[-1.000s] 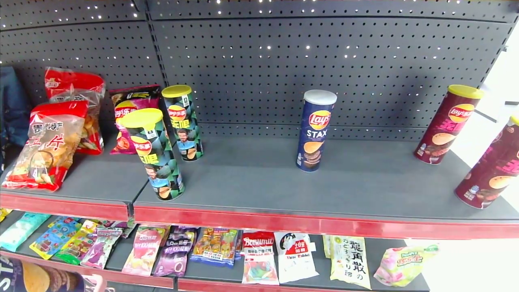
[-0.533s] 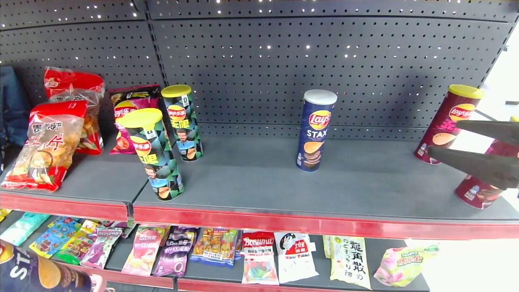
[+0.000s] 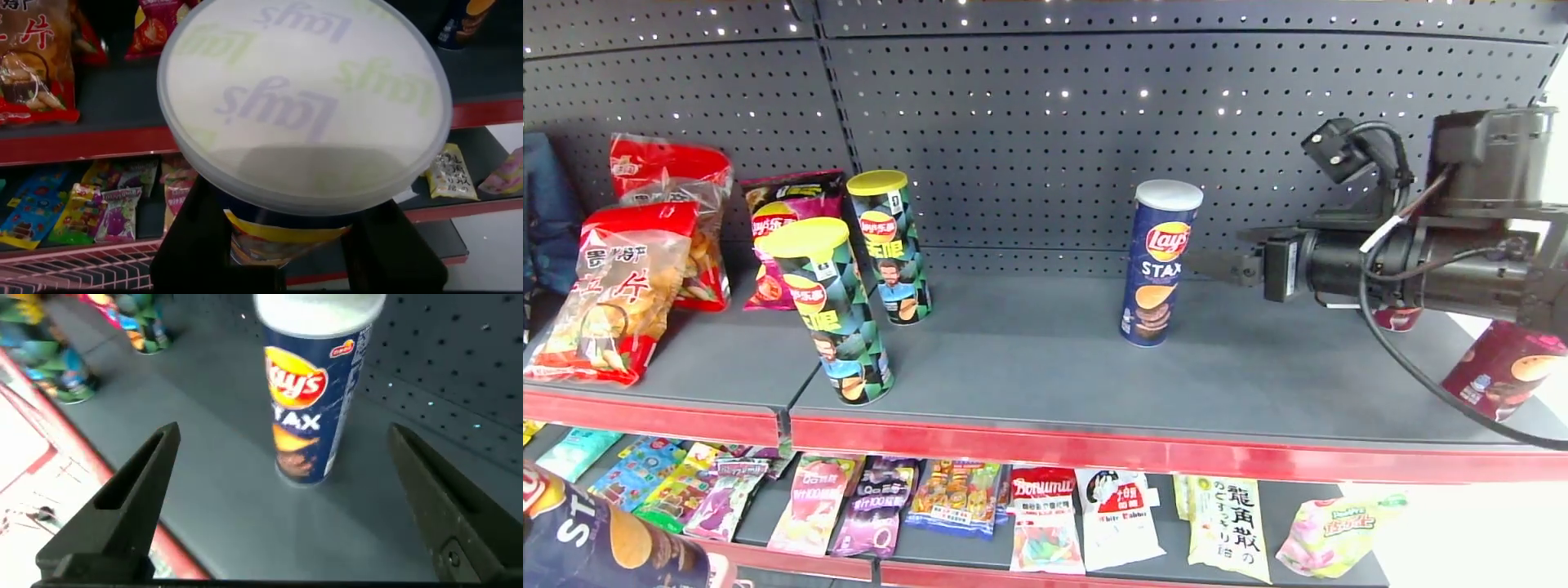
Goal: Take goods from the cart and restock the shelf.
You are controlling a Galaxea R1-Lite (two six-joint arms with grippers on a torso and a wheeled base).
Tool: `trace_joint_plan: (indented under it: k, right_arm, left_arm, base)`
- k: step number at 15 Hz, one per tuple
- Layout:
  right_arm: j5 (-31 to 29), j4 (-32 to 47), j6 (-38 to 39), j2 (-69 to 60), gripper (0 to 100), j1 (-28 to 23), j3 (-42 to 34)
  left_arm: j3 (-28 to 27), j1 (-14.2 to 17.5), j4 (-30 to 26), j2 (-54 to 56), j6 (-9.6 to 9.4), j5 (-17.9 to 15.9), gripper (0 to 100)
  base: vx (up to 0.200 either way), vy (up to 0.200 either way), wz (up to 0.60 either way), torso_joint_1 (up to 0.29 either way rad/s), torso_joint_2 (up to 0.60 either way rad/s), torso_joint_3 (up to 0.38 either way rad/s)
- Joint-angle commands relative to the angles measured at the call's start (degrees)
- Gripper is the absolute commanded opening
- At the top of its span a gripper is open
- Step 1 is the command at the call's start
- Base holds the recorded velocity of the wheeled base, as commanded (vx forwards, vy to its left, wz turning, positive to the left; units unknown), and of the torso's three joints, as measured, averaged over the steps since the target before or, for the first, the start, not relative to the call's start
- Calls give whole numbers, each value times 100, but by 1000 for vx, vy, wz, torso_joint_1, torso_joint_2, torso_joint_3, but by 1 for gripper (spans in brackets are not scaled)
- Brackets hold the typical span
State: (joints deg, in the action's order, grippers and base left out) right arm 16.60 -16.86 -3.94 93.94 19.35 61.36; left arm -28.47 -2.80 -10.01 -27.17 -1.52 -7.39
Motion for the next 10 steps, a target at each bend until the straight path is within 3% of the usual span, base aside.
trace_joint_plan:
  k: [1,4,10]
  right_arm:
    - [-96,-125,-11,555,100,8,140]
    - [-351,-722,-2,845,100,17,122]
    - [-597,-784,7,1320,100,148,702]
  left_arm:
    - [-1,-1,-1,-34,-6,0,0]
    - [-80,-1,8,-104,-6,44,0]
    - [-142,-1,8,-113,-6,80,0]
  base:
    - [0,0,0,0,0,0]
    - [0,0,0,0,0,0]
    - [0,0,0,0,0,0]
